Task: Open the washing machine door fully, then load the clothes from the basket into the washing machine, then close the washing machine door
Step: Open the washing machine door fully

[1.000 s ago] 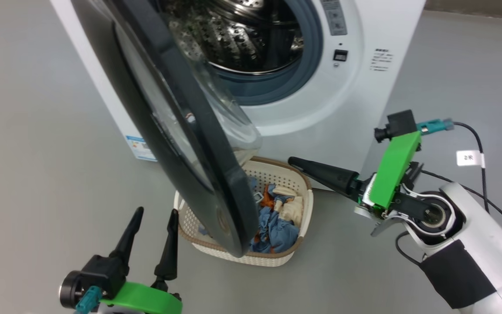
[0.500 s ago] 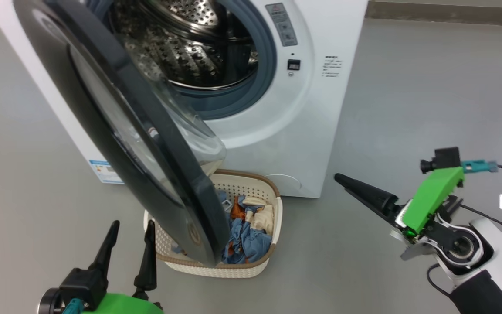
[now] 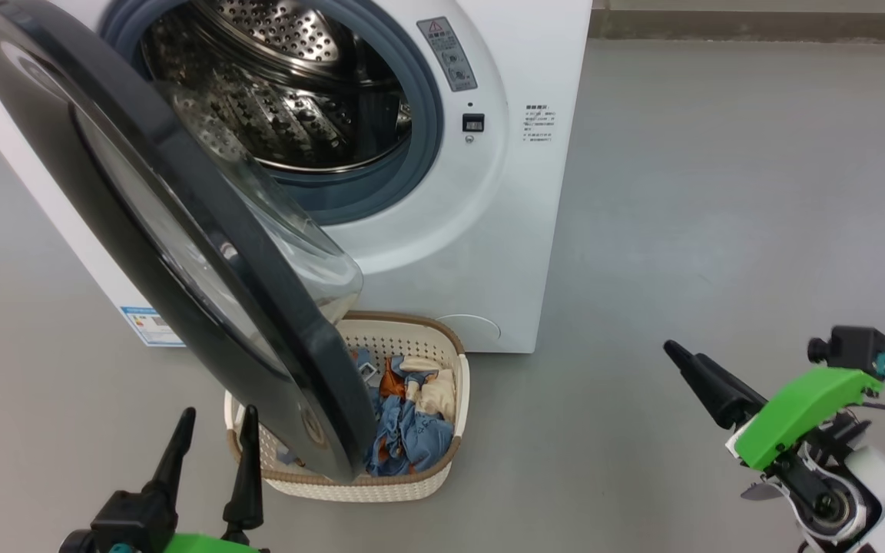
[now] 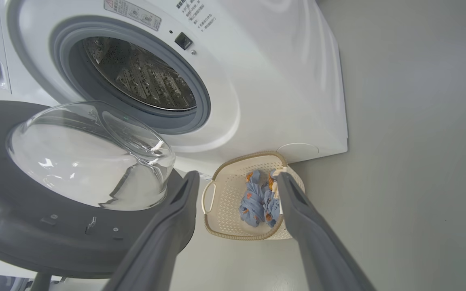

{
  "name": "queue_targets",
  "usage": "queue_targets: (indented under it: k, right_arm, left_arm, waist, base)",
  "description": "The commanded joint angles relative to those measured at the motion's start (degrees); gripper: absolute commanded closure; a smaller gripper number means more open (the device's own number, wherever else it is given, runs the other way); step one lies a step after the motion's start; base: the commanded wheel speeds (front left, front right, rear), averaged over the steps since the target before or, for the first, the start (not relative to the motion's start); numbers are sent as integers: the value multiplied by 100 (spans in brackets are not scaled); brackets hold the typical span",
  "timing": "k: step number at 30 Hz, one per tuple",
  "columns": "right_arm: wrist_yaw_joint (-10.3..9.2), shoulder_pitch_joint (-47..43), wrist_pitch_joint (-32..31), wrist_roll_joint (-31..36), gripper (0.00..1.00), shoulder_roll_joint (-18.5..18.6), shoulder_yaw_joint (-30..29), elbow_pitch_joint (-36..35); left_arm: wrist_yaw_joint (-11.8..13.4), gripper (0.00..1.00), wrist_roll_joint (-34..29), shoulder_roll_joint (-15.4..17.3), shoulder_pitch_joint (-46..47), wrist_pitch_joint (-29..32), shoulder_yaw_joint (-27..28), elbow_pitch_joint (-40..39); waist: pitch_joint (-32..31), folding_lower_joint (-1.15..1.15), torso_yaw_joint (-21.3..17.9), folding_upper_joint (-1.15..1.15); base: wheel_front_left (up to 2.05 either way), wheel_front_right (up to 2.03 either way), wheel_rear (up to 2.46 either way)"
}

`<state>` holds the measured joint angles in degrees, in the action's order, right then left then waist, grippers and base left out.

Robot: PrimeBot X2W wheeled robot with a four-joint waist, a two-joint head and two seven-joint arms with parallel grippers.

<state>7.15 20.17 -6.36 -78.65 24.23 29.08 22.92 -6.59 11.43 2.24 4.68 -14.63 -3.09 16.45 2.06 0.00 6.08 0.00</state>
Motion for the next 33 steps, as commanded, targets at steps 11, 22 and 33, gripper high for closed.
queue_targets:
  k: [11, 22, 33]
  right_arm:
    - [34, -236, 2120, 965, 0, 373, 747, 512]
    - [34, -893, 2134, 3166, 0, -215, -1231, -244]
    - [34, -1531, 2135, 4024, 0, -616, -1880, -458]
  left_arm:
    - [11, 0, 20, 64, -58, -37, 182, -164]
    - [20, 0, 12, 64, -60, -37, 197, -196]
    - [10, 0, 17, 64, -34, -37, 202, -173]
  waist:
    - [-149, 0, 49, 0]
    - [-133, 0, 53, 0]
    - [-152, 0, 119, 0]
  base:
    - [0, 0, 0]
    - [0, 0, 0]
    - [0, 0, 0]
